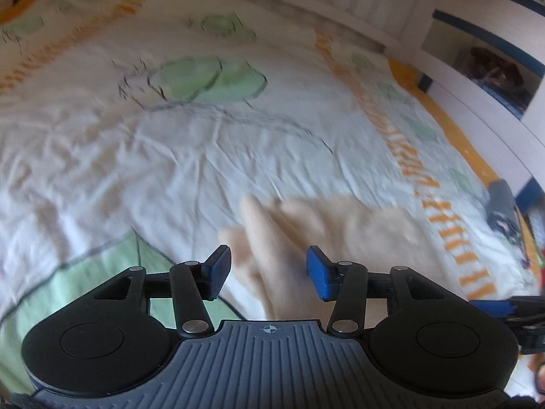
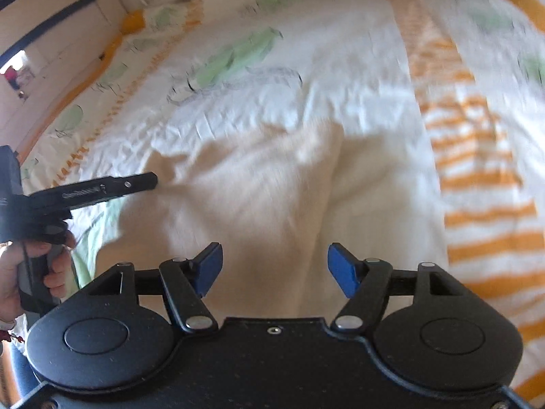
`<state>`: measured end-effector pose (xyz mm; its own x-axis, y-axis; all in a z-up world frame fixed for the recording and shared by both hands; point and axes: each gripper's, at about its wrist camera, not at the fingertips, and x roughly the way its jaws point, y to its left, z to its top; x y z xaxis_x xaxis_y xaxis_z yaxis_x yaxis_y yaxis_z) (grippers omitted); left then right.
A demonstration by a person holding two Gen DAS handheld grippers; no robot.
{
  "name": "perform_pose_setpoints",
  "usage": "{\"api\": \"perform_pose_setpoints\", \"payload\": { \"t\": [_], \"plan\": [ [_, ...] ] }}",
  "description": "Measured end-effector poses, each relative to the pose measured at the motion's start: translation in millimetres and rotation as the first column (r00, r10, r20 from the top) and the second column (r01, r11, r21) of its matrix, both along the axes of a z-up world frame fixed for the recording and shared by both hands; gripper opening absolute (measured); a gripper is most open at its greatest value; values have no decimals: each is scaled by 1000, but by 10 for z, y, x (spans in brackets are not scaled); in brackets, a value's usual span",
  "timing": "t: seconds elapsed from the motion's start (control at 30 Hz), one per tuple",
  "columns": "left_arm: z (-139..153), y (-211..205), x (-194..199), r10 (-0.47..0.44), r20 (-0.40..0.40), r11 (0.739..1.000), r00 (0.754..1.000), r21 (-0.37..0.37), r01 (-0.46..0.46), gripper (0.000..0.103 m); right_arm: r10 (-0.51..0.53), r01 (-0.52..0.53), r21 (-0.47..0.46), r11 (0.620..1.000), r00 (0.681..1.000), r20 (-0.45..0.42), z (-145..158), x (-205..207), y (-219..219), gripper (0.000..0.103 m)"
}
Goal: Fold small clothes
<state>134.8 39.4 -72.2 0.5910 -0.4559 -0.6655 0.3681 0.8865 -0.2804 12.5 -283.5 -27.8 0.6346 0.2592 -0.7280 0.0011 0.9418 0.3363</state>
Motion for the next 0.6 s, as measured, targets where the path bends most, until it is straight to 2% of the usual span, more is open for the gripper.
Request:
{"api": "perform_pose_setpoints", "payload": {
  "t": [0.2,0.47,0.6],
  "plan": [
    [-195,-165,113,-33,41,995,999,99,28,47,57,-55,-24,998,995,79,19,-11,121,72],
    [-367,-180,318,-16,4,996,1000,85,16,49,198,-183,-135,974,974,109,-137,183,532,72],
    [-390,-212,382,-22,4,995,1000,93,21,49,162,-143,-211,967,984,78,-370,458,585,72]
  ]
}}
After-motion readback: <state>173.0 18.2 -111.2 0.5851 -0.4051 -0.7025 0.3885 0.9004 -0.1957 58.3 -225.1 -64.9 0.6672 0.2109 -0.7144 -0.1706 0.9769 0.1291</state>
